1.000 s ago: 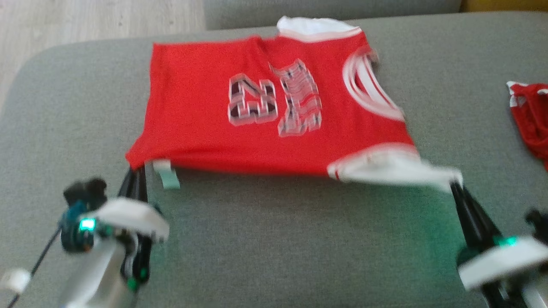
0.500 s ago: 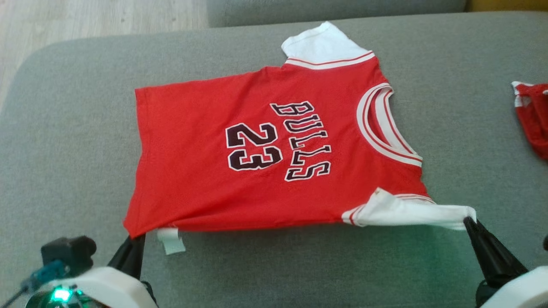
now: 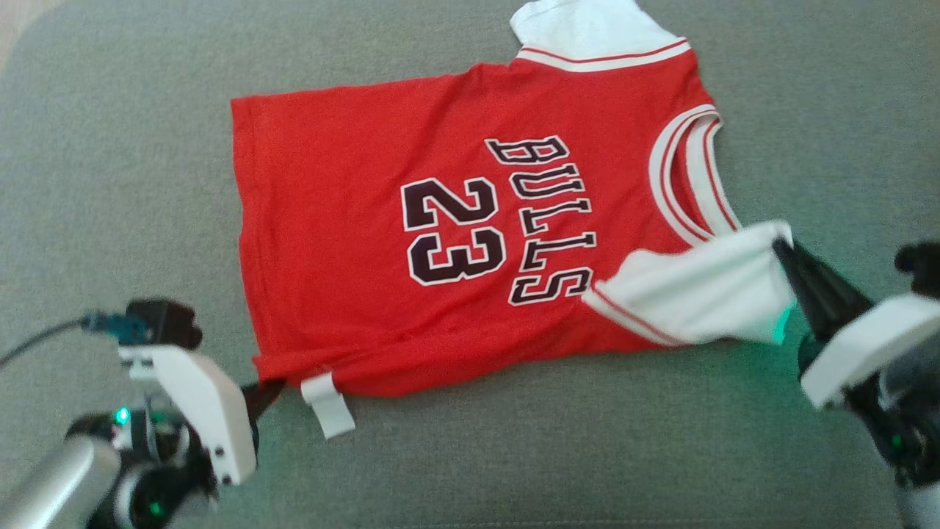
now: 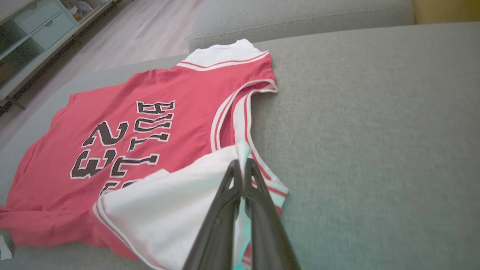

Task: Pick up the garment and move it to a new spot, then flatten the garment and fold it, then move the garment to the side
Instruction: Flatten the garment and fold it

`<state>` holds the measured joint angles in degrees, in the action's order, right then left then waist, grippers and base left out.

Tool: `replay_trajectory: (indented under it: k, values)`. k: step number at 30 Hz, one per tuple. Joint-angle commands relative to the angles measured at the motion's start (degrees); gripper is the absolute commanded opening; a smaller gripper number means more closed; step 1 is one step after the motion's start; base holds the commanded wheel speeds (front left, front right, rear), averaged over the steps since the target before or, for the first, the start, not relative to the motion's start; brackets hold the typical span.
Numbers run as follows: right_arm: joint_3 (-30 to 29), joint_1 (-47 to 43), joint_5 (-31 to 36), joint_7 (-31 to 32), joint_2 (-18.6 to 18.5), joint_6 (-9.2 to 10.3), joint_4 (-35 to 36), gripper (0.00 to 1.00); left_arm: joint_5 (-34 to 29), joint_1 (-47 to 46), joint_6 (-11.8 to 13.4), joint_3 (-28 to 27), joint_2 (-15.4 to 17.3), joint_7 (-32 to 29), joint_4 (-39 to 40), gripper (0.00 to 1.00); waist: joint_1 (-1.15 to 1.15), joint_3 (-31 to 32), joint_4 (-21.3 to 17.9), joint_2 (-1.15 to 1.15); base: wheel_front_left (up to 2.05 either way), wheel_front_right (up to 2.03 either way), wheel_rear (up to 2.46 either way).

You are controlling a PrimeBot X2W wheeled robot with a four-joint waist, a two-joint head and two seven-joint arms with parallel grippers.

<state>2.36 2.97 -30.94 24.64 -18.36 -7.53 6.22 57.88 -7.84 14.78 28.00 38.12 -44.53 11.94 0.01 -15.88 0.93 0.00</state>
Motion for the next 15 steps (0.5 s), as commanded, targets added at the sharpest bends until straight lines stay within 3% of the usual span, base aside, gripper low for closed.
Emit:
replay_trajectory:
  k: [1, 8, 15]
  values:
    - [2.01, 3.68, -0.84, -1.52, -2.63, 0.04, -0.12, 0.00, 1.16, -5.24, -1.07, -2.73, 2.19, -1.75, 0.45, 0.00, -0.01, -0.84, 0.66, 0.00, 0.00, 0.00, 0.00]
    - [8.74, 14.25, -3.21, -8.79, -5.74, 0.04, -9.44, 0.00, 3.27, -14.98, -3.63, -3.30, 1.59, -6.47, -5.18, 0.00, -0.01, -2.37, 0.87, 0.00, 0.00, 0.00, 0.00]
    - [15.15, 19.83, -6.29, -15.12, -6.19, 0.04, -18.70, 0.00, 1.99, -19.41, -5.14, -3.02, -1.11, -4.06, -12.37, 0.00, -0.01, -3.33, 0.63, 0.00, 0.00, 0.00, 0.00]
